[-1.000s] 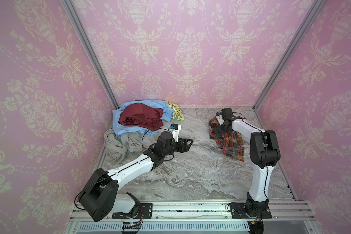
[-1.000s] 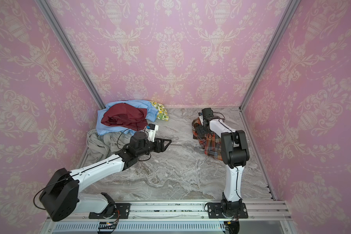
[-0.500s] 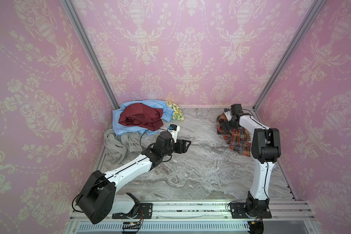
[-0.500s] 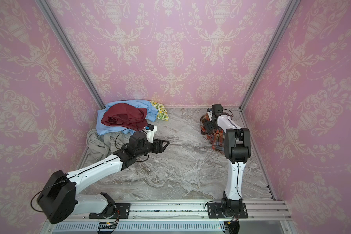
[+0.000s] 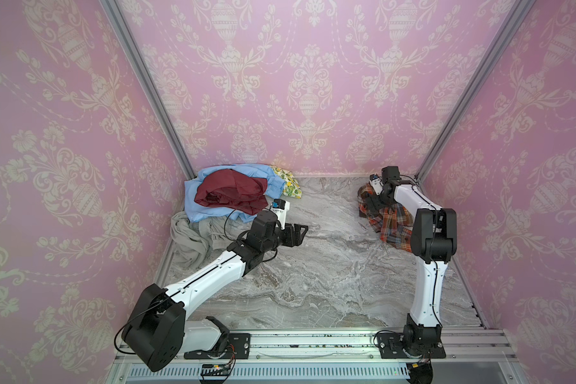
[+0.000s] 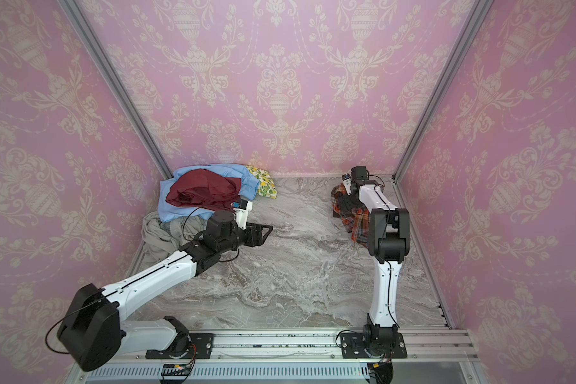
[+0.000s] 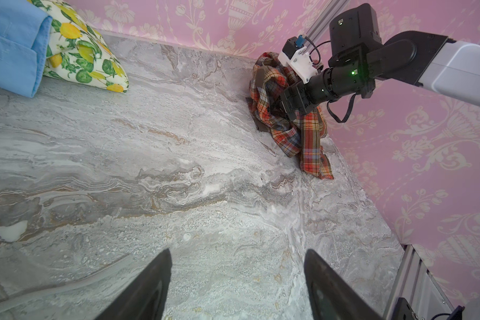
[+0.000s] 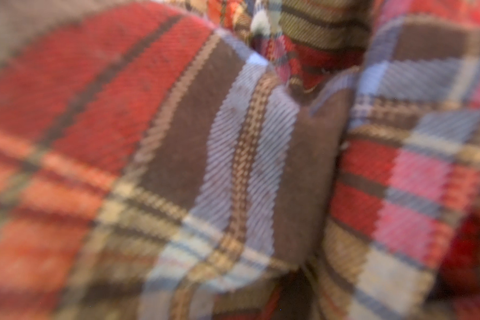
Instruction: Pick out a specific cloth from the pile
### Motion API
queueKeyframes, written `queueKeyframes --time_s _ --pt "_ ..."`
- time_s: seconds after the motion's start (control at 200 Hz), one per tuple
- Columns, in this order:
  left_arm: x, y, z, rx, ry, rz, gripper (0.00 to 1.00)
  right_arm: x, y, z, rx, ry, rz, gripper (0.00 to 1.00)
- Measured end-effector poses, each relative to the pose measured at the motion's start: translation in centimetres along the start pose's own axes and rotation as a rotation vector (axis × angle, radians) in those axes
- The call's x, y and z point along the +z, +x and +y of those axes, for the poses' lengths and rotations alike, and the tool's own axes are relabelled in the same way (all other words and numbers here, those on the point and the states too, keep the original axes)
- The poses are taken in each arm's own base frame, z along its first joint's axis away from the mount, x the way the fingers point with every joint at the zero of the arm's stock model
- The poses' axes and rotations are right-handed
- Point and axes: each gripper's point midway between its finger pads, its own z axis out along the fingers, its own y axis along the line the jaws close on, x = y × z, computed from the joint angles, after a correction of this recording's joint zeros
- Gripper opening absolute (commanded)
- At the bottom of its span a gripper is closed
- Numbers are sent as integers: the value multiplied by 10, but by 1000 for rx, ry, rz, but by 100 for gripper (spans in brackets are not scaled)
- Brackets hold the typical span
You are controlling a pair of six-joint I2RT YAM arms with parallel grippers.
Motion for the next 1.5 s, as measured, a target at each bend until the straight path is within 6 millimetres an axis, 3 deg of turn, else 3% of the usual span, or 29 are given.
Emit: queueKeyframes --time_s 0.475,0.801,0.911,1.211,1.501 --pt "-9 -8 9 14 -32 -20 79 3 -6 -13 4 7 -6 100" --pt "-14 -11 9 18 -40 -18 83 -11 -10 -16 60 5 -11 100" --pt "-18 -14 6 20 -35 -27 83 -31 -15 -19 94 7 -33 100" --pt "-29 -18 2 27 -35 -29 83 -114 -33 -32 185 31 -171 100" --pt "-57 -38 2 75 -110 -79 93 -157 -19 -5 230 -20 -227 100"
